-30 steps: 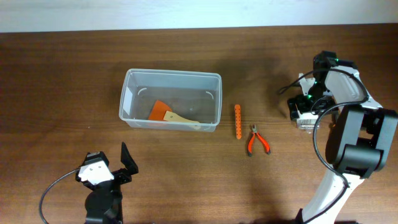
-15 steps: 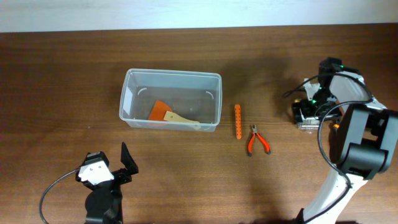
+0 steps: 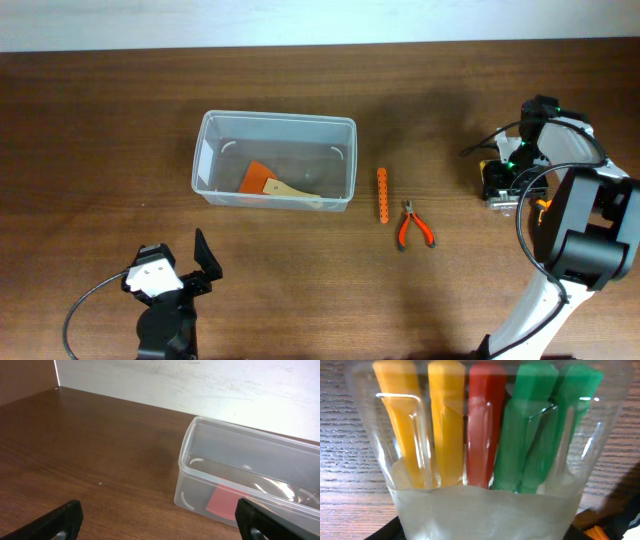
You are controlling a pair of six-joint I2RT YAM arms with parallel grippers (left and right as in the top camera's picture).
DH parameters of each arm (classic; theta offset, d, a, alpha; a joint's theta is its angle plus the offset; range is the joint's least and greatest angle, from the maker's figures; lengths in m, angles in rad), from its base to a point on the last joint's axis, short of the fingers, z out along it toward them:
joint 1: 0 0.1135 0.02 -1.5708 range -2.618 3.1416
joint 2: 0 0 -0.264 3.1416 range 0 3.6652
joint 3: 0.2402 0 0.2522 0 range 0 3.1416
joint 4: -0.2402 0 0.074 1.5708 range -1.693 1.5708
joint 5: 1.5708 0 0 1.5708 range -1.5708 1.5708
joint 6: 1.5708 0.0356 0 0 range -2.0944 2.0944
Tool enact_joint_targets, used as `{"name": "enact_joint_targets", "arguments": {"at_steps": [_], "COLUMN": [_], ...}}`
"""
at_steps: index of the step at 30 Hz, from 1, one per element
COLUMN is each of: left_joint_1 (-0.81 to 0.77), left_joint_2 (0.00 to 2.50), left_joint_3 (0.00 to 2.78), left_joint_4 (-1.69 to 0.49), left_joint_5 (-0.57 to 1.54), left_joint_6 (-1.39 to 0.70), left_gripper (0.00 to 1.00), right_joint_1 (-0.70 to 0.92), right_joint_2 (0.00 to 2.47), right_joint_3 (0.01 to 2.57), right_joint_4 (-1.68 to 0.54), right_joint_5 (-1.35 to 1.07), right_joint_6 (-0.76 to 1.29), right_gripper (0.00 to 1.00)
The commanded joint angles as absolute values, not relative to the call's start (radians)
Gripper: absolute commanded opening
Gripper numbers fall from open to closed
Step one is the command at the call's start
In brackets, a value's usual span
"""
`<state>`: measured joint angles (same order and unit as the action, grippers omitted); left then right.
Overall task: Pack container
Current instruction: 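Move the right gripper to the marker pack and grasp it, then carry the marker pack into the container and release it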
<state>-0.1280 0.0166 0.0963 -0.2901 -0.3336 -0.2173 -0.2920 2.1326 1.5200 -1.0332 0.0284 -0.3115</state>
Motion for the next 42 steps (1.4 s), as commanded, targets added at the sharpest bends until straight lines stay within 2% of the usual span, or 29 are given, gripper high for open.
{"name": "enact_joint_targets", "arguments": {"at_steps": [1, 6, 11, 17, 24, 31, 35, 42], "left_joint_1": [-0.131, -0.131, -0.131, -0.131, -0.131, -0.131, -0.131, -0.131], "left_joint_2": [0.012, 0.012, 0.012, 0.012, 0.012, 0.012, 0.012, 0.012], "left_joint_3": [0.093, 0.093, 0.093, 0.093, 0.093, 0.093, 0.093, 0.093], "left_joint_4": [-0.292, -0.292, -0.291, -0.292, -0.292, -0.292, -0.292, -0.291], "left_joint_5": [-0.337, -0.337, -0.337, -0.337, -0.337, -0.337, -0.337, -0.337], "left_joint_6": [-0.208, -0.208, -0.208, -0.208, -0.208, -0.208, -0.208, -0.208], "left_gripper": [0.99, 0.99, 0.99, 0.99, 0.99, 0.99, 0.99, 0.99], "right_joint_1": [-0.287, -0.283, -0.245, -0.107, 0.176, 0.443, 0.608, 0.685], "right_joint_2": [2.132, 2.132, 2.132, 2.132, 2.132, 2.133, 2.135, 2.175], "right_joint_3": [1.518, 1.588, 1.771, 2.088, 2.417, 2.440, 2.424, 2.247], "right_joint_4": [-1.041, -1.081, -1.165, -1.296, -1.441, -1.481, -1.481, -1.402], "right_joint_5": [0.005, -0.028, -0.041, -0.042, -0.041, -0.041, -0.041, -0.041], "right_joint_6": [-0.306, -0.306, -0.307, -0.307, -0.319, -0.340, -0.428, -0.464], "right_gripper": [0.59, 0.59, 0.48, 0.47, 0.47, 0.48, 0.48, 0.49]}}
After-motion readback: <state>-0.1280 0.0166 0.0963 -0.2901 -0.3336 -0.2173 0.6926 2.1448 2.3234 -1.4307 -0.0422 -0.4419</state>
